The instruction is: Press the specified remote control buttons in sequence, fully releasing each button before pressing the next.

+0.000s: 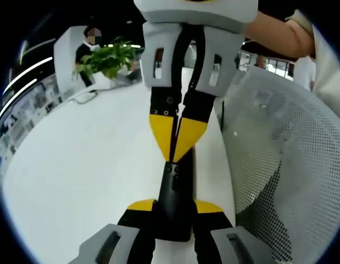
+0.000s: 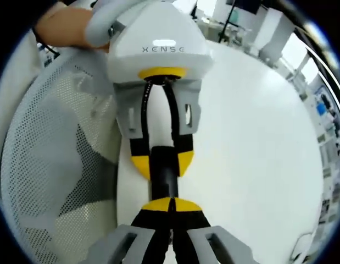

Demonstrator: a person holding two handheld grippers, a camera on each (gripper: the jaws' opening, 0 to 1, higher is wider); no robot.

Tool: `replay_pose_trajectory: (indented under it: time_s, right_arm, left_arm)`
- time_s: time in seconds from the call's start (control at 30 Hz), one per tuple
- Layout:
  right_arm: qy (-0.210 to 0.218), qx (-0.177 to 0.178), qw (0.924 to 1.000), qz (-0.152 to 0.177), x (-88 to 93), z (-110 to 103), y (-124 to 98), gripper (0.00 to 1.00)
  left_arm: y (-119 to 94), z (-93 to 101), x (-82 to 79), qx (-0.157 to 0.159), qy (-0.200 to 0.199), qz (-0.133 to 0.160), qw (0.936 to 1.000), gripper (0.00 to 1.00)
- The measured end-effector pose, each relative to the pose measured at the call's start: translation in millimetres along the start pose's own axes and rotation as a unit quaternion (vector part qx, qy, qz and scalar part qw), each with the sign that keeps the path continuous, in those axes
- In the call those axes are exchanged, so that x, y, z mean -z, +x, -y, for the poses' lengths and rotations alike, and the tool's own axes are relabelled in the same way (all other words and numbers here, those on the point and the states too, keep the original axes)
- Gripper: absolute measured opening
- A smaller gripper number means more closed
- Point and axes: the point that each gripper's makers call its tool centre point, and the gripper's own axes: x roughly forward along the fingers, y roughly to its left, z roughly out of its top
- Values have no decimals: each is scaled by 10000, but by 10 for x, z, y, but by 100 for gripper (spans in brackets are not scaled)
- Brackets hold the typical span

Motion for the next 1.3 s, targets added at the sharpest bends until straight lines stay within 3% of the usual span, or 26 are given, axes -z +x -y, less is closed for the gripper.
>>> replay_pose_trajectory:
  time_s: [0.77,1.3]
  right_arm:
    - [-96,-335,9991,-248,67,-90,241,0]
    - [-50,-348,9987,-358,62,-81,233,0]
  left_arm:
    - [-7,-5,-3,23,5,20,10000,24]
    - [-10,-14,-5,23,20,12,10000,24]
